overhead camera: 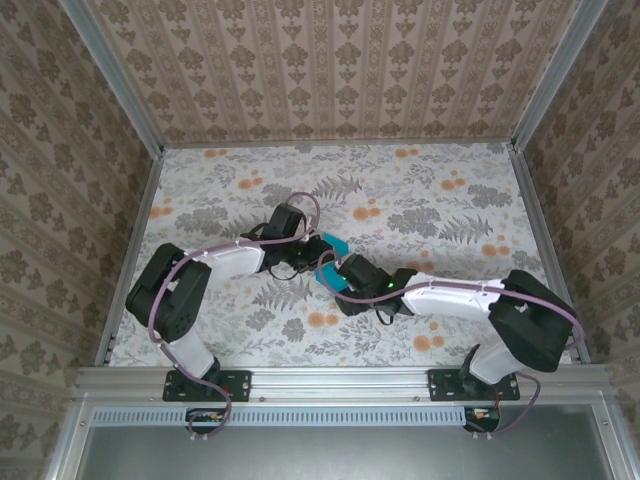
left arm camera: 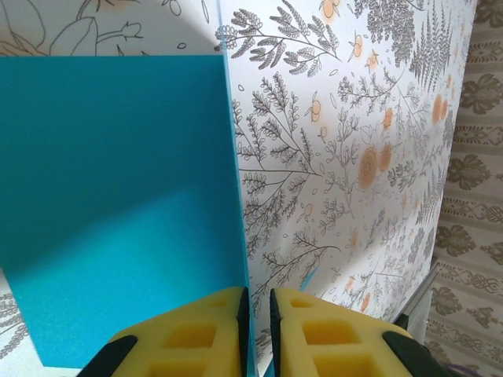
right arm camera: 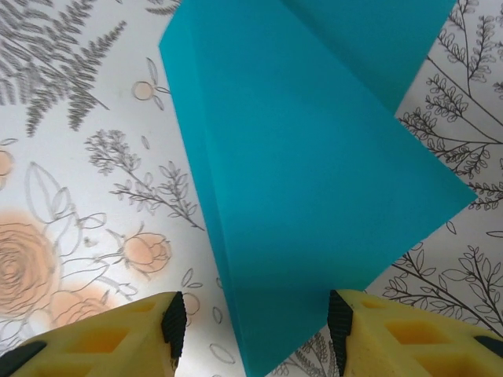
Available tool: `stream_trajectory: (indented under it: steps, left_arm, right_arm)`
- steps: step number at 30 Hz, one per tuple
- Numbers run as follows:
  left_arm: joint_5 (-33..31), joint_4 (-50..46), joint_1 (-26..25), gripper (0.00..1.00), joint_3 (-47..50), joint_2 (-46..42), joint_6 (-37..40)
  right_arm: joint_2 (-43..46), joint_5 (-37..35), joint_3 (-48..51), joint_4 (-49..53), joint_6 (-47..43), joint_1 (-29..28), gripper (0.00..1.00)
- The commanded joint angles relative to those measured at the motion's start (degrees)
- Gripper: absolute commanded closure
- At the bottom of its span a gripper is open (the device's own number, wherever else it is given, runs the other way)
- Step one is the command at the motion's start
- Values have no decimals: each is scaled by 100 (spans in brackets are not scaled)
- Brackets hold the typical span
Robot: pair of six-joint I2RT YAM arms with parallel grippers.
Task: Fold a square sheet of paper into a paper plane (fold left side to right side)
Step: Fourth fold the wing at the center of the table.
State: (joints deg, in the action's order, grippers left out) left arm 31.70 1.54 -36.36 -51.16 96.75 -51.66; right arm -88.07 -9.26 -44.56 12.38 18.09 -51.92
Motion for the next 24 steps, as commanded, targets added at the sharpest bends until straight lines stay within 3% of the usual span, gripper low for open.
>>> stream_trajectory:
  steps: [1, 7, 13, 20, 24]
  left_arm:
    - [20, -213, -20, 82, -183, -104, -2]
    - [-16, -344, -20, 82, -215, -117, 43]
    - [-42, -422, -7, 78, -256, -145, 77]
    - [-102, -628, 98, 60, -257, -383, 190]
    - [-247, -987, 218, 49, -192, -688, 346]
  right_arm:
    - [-223, -297, -296, -155, -76, -30, 49]
    - [-481, -366, -477, -101, -209, -37, 55]
    - [-536, -356, -474, -73, -230, -36, 69]
    - [-568, -177, -453, -32, -167, -39, 87]
    - [-553, 102, -482, -8, -53, 0, 90]
